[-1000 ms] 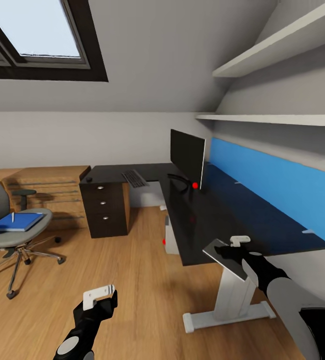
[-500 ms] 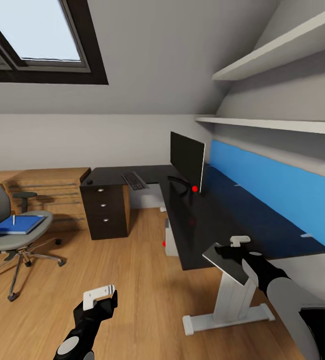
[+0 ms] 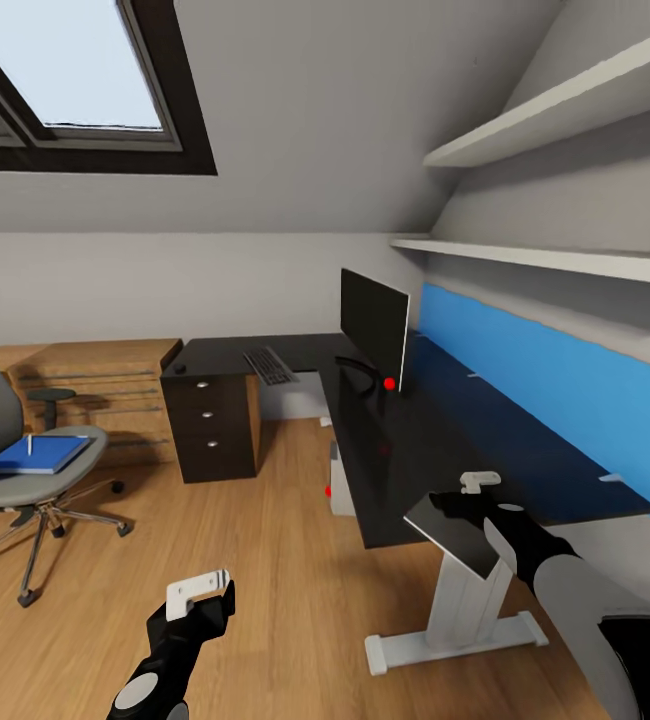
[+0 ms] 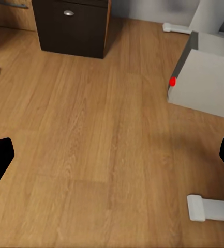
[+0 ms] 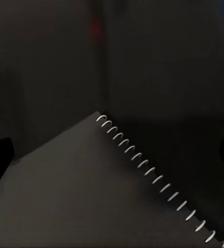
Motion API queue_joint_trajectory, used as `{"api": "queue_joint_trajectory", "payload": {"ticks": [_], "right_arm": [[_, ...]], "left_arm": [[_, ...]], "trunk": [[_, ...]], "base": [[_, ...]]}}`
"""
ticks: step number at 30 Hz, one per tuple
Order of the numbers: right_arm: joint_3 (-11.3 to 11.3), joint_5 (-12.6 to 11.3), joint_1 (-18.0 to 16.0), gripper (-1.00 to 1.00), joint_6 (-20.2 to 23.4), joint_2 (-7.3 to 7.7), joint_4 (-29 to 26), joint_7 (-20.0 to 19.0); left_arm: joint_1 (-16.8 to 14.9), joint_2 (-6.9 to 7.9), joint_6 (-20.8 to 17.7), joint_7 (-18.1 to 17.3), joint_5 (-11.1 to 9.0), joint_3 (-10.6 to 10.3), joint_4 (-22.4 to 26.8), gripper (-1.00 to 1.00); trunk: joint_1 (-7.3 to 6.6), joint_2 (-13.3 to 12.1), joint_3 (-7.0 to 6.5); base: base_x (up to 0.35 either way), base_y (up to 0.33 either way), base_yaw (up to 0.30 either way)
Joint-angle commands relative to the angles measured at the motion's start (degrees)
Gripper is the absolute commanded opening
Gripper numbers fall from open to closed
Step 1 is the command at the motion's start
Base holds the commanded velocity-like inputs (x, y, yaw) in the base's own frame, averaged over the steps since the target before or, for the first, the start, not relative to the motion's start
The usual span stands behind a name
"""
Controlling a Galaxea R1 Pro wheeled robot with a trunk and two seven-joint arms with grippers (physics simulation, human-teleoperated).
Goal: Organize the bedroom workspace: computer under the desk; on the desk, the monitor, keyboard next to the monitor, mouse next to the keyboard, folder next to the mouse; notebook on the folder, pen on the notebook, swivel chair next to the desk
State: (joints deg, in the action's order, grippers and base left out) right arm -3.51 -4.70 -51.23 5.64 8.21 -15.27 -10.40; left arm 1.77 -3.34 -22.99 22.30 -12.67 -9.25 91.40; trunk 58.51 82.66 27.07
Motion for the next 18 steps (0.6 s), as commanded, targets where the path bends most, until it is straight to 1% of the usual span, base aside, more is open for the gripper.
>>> {"api": "queue_joint_trajectory", "payload": {"ticks": [1, 7, 10, 14, 15, 18], "right_arm": [[-0.36, -0.49, -0.01, 1.00, 0.33, 0.05, -0.11, -0.06], [-0.29, -0.63, -0.01, 1.00, 0.97, 0.08, -0.97, -0.14], [-0.25, -0.83, 0.02, 1.00, 3.51, 0.14, -2.77, -0.19], [-0.12, -1.08, 0.12, 1.00, 7.97, 0.34, -5.91, -0.22], [-0.08, -1.18, 0.22, 1.00, 10.13, 0.49, -7.90, -0.22], [-0.04, -1.34, 0.66, 1.00, 13.42, 0.85, -11.91, -0.23]], "left_arm": [[-0.01, 0.00, -0.13, 0.46, -0.60, -0.07, 0.09, 1.00], [-0.01, 0.00, -0.17, 0.46, -0.60, -0.07, 0.04, 1.00], [-0.01, 0.00, -0.17, 0.46, -0.60, -0.07, 0.02, 1.00], [-0.01, 0.00, -0.20, 0.46, -0.60, -0.07, 0.01, 1.00], [-0.01, 0.00, -0.17, 0.46, -0.60, -0.07, 0.01, 1.00], [-0.01, 0.00, -0.19, 0.46, -0.60, -0.07, 0.01, 1.00]], "trunk": [[-0.22, -0.39, -0.14], [-0.22, -0.39, -0.14], [-0.22, -0.39, -0.14], [-0.22, -0.39, -0.14], [-0.22, -0.39, -0.14], [-0.22, -0.39, -0.14]], "base": [[0.000, 0.000, 0.000], [0.000, 0.000, 0.000], [0.000, 0.000, 0.000], [0.000, 0.000, 0.000], [0.000, 0.000, 0.000], [0.000, 0.000, 0.000]]}}
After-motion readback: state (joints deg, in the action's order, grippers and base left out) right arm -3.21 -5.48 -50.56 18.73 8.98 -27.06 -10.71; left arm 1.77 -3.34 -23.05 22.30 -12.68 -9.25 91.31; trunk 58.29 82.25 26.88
